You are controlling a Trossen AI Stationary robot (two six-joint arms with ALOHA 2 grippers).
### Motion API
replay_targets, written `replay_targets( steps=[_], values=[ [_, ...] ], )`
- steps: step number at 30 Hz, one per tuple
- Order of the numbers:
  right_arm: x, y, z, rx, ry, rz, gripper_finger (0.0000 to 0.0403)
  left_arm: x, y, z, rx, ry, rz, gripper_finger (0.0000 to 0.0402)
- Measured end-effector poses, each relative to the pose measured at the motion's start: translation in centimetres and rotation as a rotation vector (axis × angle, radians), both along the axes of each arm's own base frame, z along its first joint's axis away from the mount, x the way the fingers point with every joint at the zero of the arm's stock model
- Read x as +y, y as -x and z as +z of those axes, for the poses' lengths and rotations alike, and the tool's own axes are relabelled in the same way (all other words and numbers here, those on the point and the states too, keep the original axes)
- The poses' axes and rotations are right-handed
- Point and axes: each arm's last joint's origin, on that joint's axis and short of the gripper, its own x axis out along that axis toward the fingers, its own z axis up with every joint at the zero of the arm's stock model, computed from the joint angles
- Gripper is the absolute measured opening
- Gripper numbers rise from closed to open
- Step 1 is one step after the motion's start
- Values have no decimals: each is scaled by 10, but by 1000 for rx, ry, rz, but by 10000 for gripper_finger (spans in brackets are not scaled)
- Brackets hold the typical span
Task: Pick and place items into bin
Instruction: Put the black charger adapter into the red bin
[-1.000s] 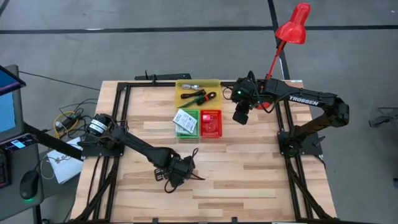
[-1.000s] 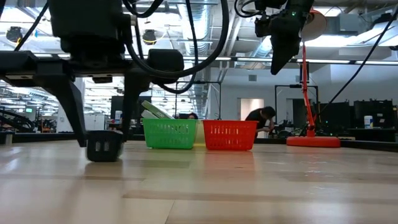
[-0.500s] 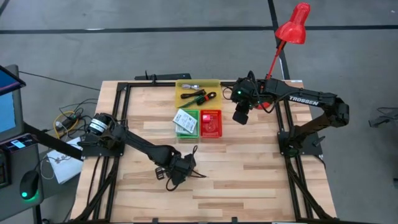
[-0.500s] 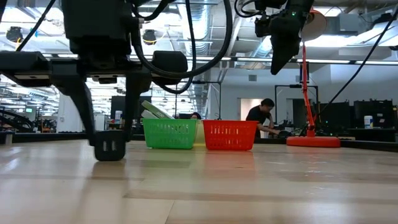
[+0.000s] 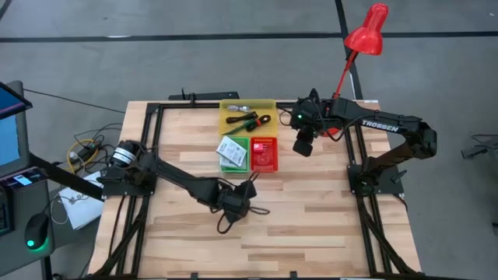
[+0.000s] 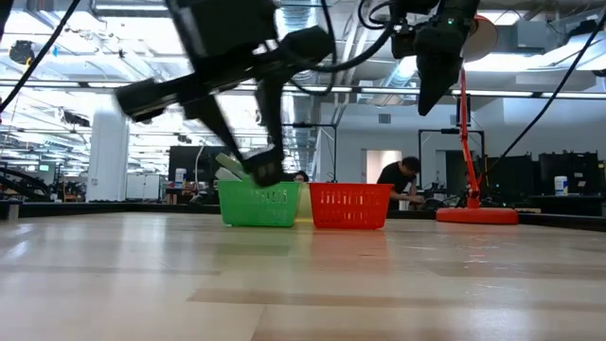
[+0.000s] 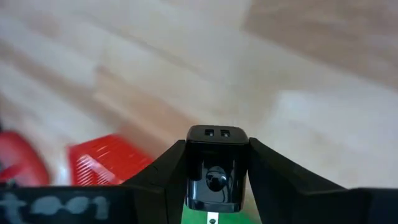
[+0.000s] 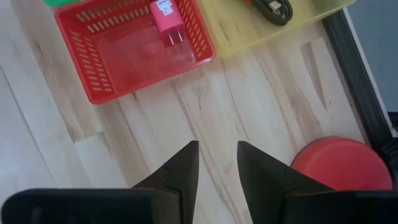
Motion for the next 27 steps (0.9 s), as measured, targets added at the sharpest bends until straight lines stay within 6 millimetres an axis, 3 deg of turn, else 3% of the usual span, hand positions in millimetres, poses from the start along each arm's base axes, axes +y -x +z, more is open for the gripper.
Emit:
replay_targets(
  steps=[9,19,27],
  values=[
    [2,6,-2,67,-17,-2,104,41,-24,24,-74,-24,55,127],
    [3,10,-3,114,-30,-1,104,98,-41,31,-161,8,87,128],
    [2,14,-4,164,26,-21,104,126,-50,37,-255,29,73,128]
  ],
)
